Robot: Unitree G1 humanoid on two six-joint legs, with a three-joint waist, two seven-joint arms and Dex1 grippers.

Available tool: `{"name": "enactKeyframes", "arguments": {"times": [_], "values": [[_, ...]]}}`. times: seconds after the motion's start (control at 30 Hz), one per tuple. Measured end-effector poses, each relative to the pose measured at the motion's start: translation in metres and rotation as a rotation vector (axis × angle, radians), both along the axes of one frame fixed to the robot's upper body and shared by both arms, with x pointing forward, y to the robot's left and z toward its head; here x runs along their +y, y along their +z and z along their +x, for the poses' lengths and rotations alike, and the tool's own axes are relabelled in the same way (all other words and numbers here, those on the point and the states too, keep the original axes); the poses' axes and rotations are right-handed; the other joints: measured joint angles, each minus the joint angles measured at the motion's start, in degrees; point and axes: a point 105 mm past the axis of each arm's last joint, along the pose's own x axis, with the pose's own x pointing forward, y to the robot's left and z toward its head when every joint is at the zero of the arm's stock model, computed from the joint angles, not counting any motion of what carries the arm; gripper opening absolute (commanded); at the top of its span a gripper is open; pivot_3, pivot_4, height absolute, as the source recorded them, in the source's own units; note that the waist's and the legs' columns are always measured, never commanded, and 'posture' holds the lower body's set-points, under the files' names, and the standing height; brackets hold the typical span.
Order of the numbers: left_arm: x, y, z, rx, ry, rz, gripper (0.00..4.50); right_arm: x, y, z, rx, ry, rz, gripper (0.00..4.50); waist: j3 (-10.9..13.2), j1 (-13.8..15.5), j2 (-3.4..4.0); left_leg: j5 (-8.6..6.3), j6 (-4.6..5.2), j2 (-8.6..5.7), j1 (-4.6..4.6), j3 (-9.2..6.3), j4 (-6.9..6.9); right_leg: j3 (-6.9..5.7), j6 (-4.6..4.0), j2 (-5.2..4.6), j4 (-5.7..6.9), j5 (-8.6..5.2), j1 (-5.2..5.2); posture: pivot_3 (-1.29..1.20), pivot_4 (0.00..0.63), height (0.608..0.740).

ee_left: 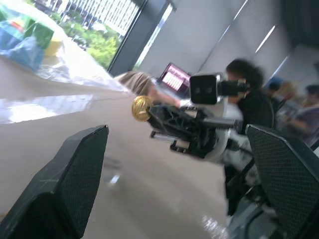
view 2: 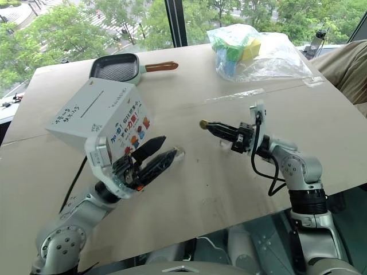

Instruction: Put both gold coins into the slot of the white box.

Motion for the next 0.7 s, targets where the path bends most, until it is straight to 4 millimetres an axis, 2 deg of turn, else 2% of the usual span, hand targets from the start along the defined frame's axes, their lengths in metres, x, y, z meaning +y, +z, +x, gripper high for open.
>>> {"name": "enactKeyframes", "arguments": {"times": [0.1,0.17,0.33,0.63,0.67,0.7], "values": [[-0.002,0.005,0.001,0.035,-0.038,-0.108,3.77,0.01,0.008,-0.01,0.023,0.055,0.039,0.0,-0.01,0.01,-0.01,0.01,-0.01,-0.03,-0.06,-0.08,0.02,-0.05,0.0,0.0,-0.01,0.0,-0.03,0.0,0.15,0.721],[-0.006,0.006,0.002,0.051,-0.074,-0.133,2.88,0.016,0.012,-0.015,0.046,0.08,0.07,0.0,-0.01,0.0,-0.01,0.03,-0.04,-0.06,-0.16,-0.09,0.02,-0.07,-0.01,0.01,-0.01,0.0,-0.12,0.0,0.15,0.721],[-0.014,0.007,0.003,0.052,-0.115,-0.127,2.88,0.025,0.022,-0.027,0.04,0.124,0.094,0.0,-0.01,0.0,-0.01,0.17,-0.28,-0.11,-0.56,-0.09,0.12,-0.06,-0.01,0.0,0.04,0.02,-0.47,0.0,0.15,0.721],[-0.014,0.018,0.006,0.033,-0.123,-0.198,2.88,0.032,0.021,-0.036,0.055,0.161,0.09,0.0,-0.02,-0.03,-0.01,0.17,-0.28,-0.11,-0.69,-0.07,0.11,-0.04,-0.01,0.0,0.06,0.02,-0.62,0.0,0.15,0.721],[-0.013,0.018,0.006,0.032,-0.122,-0.206,2.36,0.032,0.021,-0.036,0.056,0.163,0.091,0.0,-0.02,-0.02,-0.01,0.17,-0.28,-0.11,-0.69,-0.07,0.11,-0.03,-0.02,0.0,0.06,0.01,-0.62,0.0,0.15,0.721],[-0.012,0.02,0.007,0.027,-0.118,-0.221,2.15,0.032,0.021,-0.036,0.056,0.163,0.091,0.0,-0.02,-0.02,-0.01,0.17,-0.28,-0.11,-0.69,-0.07,0.11,-0.03,-0.02,0.0,0.06,0.01,-0.62,0.0,0.15,0.721]]}}
